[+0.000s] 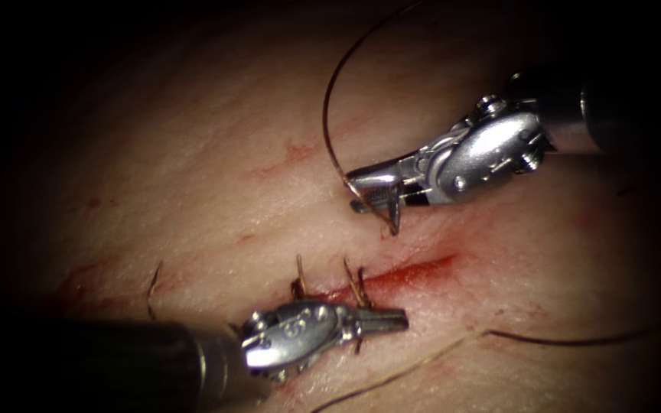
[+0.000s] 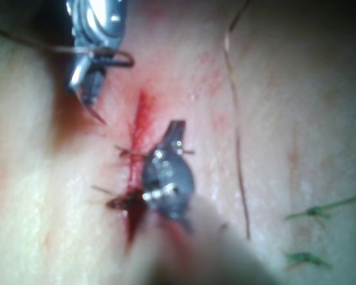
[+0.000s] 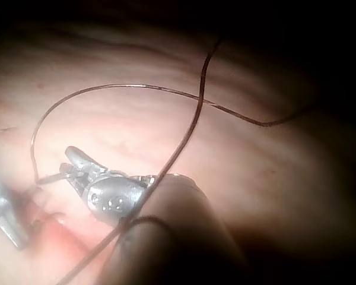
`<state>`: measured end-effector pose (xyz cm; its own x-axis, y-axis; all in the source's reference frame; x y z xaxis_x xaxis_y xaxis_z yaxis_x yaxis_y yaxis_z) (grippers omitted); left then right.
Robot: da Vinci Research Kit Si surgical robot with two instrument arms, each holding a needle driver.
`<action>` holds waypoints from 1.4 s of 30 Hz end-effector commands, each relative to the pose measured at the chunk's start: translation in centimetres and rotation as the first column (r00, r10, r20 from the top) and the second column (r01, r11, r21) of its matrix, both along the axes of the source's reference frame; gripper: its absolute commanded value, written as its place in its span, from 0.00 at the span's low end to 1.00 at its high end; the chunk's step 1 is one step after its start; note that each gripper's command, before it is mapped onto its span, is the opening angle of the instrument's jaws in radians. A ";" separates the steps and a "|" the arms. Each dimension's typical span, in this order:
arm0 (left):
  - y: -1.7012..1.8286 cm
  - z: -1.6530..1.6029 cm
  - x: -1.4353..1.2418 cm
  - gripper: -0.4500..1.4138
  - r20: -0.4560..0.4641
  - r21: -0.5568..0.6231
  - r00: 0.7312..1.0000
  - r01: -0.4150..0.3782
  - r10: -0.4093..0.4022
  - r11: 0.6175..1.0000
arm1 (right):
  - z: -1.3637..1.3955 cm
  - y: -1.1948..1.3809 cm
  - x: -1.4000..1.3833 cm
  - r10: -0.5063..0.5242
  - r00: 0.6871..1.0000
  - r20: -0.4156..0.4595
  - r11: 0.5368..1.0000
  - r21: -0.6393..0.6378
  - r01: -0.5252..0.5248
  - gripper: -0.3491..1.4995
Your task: Wound Closure
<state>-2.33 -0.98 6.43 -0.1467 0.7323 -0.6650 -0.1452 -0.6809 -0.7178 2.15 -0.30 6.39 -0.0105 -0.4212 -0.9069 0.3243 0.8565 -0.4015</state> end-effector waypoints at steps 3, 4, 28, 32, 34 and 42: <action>-0.06 0.05 -0.05 0.25 -0.001 0.003 1.000 -0.003 0.003 1.000 | 0.11 -0.08 0.07 -0.010 1.000 -0.007 1.000 -0.010 0.010 0.00; -0.06 0.05 -0.05 0.25 -0.001 0.003 1.000 -0.003 0.003 1.000 | 0.13 -0.10 0.07 -0.014 1.000 -0.009 1.000 -0.011 0.013 0.00; -0.04 0.06 -0.05 0.25 -0.007 0.005 1.000 -0.009 0.009 1.000 | 0.26 -0.99 -0.12 -0.192 0.977 -0.092 0.979 -0.081 0.185 0.00; -0.04 0.06 -0.05 0.24 -0.007 0.005 1.000 -0.009 0.009 1.000 | 0.29 -1.04 -0.15 -0.197 0.976 -0.092 0.979 -0.080 0.190 0.00; -0.04 0.06 -0.06 0.24 -0.008 0.005 1.000 -0.008 0.008 1.000 | 0.30 -1.04 -0.15 -0.199 0.976 -0.090 0.978 -0.081 0.192 0.00; -0.03 0.07 -0.09 0.24 -0.009 0.005 1.000 -0.006 0.006 1.000 | 0.36 -1.14 -0.15 -0.199 0.977 -0.081 0.979 -0.051 0.195 0.00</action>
<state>-2.37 -0.95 6.45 -0.1575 0.7329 -0.6618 -0.1471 -0.6802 -0.7182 1.94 -1.40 6.68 -0.1742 -0.4448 -0.8786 0.4492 0.7581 -0.4728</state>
